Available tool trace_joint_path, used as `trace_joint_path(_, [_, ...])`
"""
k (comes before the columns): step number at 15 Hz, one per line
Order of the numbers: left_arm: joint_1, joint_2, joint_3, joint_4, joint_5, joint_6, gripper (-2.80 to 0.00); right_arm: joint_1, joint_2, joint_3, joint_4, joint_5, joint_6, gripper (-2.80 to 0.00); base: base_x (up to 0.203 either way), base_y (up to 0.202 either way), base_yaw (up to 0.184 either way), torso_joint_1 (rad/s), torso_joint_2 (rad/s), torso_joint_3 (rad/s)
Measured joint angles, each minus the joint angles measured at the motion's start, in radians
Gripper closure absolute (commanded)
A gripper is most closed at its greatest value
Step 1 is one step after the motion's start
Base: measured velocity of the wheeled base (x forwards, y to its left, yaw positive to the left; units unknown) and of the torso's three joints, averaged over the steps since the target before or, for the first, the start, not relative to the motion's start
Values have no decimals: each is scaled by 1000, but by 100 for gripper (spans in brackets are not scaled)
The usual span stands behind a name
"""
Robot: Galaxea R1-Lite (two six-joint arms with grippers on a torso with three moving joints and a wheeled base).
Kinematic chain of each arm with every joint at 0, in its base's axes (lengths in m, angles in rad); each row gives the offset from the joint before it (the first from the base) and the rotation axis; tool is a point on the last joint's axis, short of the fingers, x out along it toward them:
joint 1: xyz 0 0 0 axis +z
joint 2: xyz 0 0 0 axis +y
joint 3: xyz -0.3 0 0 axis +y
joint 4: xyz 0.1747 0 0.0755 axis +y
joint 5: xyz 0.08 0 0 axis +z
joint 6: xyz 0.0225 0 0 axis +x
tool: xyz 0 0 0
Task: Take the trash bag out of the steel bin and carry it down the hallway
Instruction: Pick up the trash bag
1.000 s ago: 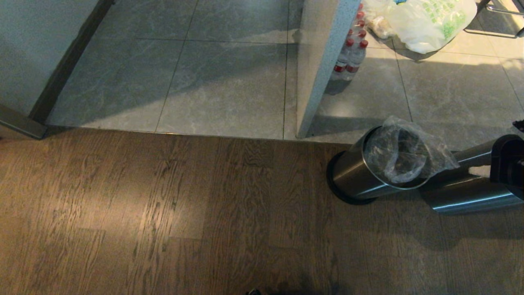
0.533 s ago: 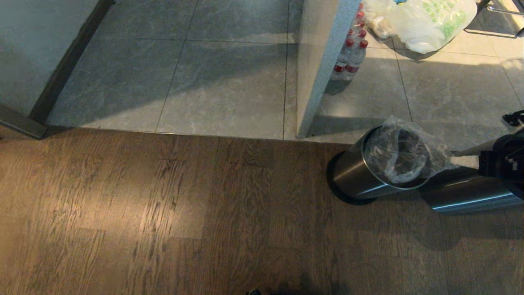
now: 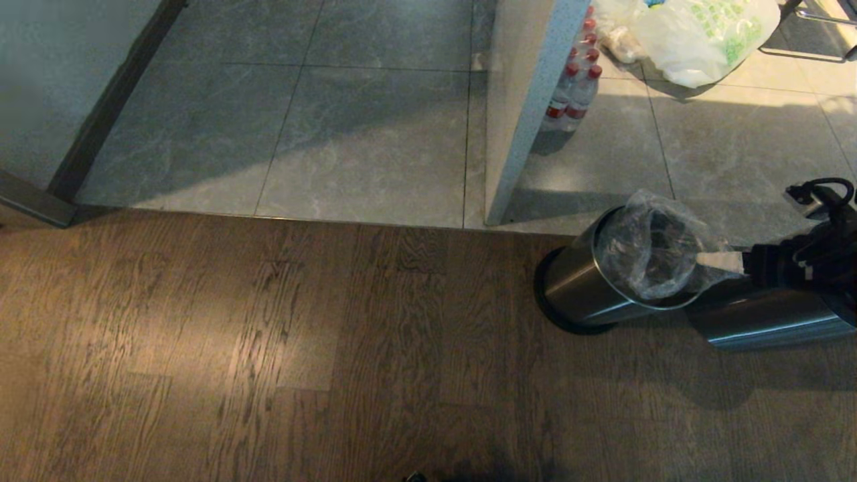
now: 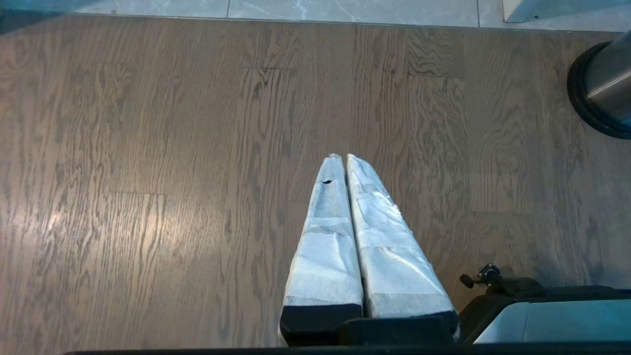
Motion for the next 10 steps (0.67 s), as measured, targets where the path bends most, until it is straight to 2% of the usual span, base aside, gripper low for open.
trace_joint_path(3, [0,0,0,0,0,0,0,8,26,-9,-23,2,45,-280,0,0,0,0,0,0])
trace_joint_path(6, [0,0,0,0,0,0,0,74,49,-14,-74,-3,181,-280,0,0,0,0,0,0])
trace_joint_path(10, [1,0,0,0,0,1,0,142,81,-37,-109,-4,209,-280,0,0,0,0,0,0])
